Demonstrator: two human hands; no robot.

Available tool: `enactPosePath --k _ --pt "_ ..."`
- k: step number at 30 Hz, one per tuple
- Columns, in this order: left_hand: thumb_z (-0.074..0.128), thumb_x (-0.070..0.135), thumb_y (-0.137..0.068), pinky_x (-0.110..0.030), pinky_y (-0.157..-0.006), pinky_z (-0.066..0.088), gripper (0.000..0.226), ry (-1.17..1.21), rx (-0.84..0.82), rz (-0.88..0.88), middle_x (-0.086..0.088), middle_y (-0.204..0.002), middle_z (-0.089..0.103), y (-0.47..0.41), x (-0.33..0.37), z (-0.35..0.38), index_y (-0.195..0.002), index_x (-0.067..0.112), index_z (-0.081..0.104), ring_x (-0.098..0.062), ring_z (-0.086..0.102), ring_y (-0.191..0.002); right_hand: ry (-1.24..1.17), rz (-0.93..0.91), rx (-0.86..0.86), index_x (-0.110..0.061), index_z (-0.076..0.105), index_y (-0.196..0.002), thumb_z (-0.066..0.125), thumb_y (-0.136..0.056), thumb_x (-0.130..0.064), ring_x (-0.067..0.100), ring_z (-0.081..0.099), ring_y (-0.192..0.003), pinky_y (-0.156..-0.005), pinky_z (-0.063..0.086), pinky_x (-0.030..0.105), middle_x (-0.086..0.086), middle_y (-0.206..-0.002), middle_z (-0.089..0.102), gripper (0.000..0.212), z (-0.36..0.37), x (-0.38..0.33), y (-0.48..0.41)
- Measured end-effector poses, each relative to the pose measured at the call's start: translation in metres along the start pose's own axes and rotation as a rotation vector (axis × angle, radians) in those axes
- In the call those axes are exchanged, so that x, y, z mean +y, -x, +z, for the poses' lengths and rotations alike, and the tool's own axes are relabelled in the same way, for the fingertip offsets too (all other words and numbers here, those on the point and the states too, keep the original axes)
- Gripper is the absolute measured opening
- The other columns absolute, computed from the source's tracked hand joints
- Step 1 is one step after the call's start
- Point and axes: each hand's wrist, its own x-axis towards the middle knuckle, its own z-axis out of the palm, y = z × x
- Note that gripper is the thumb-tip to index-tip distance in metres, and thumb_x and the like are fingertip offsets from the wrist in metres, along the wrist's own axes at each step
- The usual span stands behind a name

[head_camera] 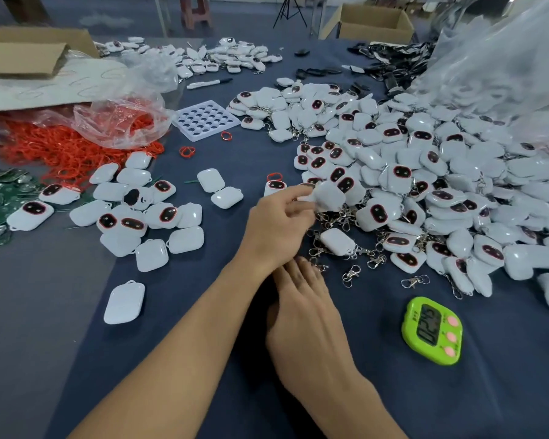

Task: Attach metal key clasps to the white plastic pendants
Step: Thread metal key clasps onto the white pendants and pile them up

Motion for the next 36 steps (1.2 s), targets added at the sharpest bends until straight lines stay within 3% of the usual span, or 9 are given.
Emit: enactPosePath --k 4,8,13,16,20,26,28,32,36 --pt "0.068 0.012 -0.091 -0.010 -0.086 0.052 0.025 -0.035 0.050 -0.016 0.022 -0.091 0.077 0.015 -0.010 -0.040 -0.101 0.033 0.078 0.010 0.070 -0.092 -0.217 -0.201 -0.060 -0.018 0.059 -0.146 0.045 -0.087 -0.001 0.017 0.036 -0.151 -0.126 0.019 0.022 -0.001 -0.154 0.056 0.063 -0.005 -0.014 -0.010" --pt "0.069 0.012 -0.089 -0.021 -0.084 0.055 0.027 -0.105 0.186 -0.030 0.023 -0.085 0.076 0.031 -0.013 -0.081 -0.088 0.037 0.078 0.005 0.071 -0.087 -0.393 -0.259 -0.033 -0.021 0.079 -0.109 0.052 -0.082 0.002 0.012 0.064 -0.113 -0.104 0.049 0.028 -0.010 -0.120 0.074 0.045 -0.004 -0.023 -0.035" --pt "0.059 0.024 -0.087 -0.026 -0.092 0.048 0.030 -0.492 0.352 -0.028 0.023 -0.110 0.073 0.055 -0.025 -0.126 -0.107 0.040 0.075 0.000 0.063 -0.105 -0.236 -0.113 0.113 -0.025 0.072 -0.129 0.064 -0.094 -0.011 0.013 0.042 -0.134 -0.113 0.029 0.026 -0.010 -0.141 0.064 0.038 0.009 -0.020 -0.064" --pt "0.064 0.026 -0.088 -0.034 -0.106 0.039 0.032 -0.796 0.309 0.028 0.010 -0.133 0.064 0.061 -0.038 -0.138 -0.120 0.029 0.072 -0.017 0.050 -0.129 -0.250 -0.081 0.136 -0.028 0.074 -0.106 0.065 -0.096 -0.017 0.011 0.045 -0.122 -0.102 0.038 0.026 -0.011 -0.122 0.071 0.017 0.017 -0.016 -0.065" --pt "0.074 0.034 -0.086 -0.033 -0.112 0.032 0.039 -0.850 0.212 0.122 0.003 -0.137 0.060 0.061 -0.039 -0.132 -0.123 0.023 0.070 -0.020 0.044 -0.133 -0.296 -0.059 0.091 -0.034 0.066 -0.088 0.067 -0.094 -0.021 0.009 0.054 -0.107 -0.087 0.042 0.024 -0.012 -0.105 0.066 0.015 0.012 -0.015 -0.071" --pt "0.065 0.012 -0.090 -0.037 -0.077 0.048 0.023 -0.939 0.341 0.074 -0.002 -0.114 0.071 0.063 -0.031 -0.117 -0.104 0.027 0.074 -0.030 0.065 -0.106 -0.494 -0.008 0.169 -0.032 0.071 -0.089 0.058 -0.097 -0.010 0.008 0.061 -0.072 -0.065 0.045 0.018 -0.013 -0.073 0.066 0.026 0.009 -0.026 -0.089" --pt "0.060 0.011 -0.093 -0.035 -0.069 0.045 0.024 -0.882 0.417 0.063 0.002 -0.097 0.073 0.065 -0.032 -0.115 -0.105 0.027 0.073 -0.028 0.066 -0.089 -0.558 0.028 0.236 -0.031 0.073 -0.090 0.058 -0.097 -0.009 0.008 0.059 -0.067 -0.065 0.044 0.021 -0.014 -0.068 0.065 0.027 0.008 -0.027 -0.093" --pt "0.068 0.008 -0.093 -0.010 -0.084 0.047 0.030 -0.346 0.542 0.136 0.022 -0.095 0.076 0.069 -0.026 -0.115 -0.107 0.034 0.076 0.001 0.068 -0.090 -0.673 -0.005 0.261 -0.031 0.075 -0.092 0.067 -0.090 -0.017 0.008 0.063 -0.068 -0.068 0.049 0.022 -0.018 -0.073 0.069 0.016 0.004 -0.030 -0.087" --pt "0.067 -0.006 -0.088 -0.018 -0.081 0.056 0.036 0.209 0.399 0.115 0.009 -0.091 0.079 0.064 -0.016 -0.099 -0.095 0.029 0.076 -0.009 0.076 -0.089 -0.791 -0.123 0.098 -0.042 0.067 -0.120 0.079 -0.084 -0.030 0.013 0.071 -0.078 -0.073 0.058 0.023 -0.012 -0.090 0.077 0.040 0.002 -0.031 -0.076"
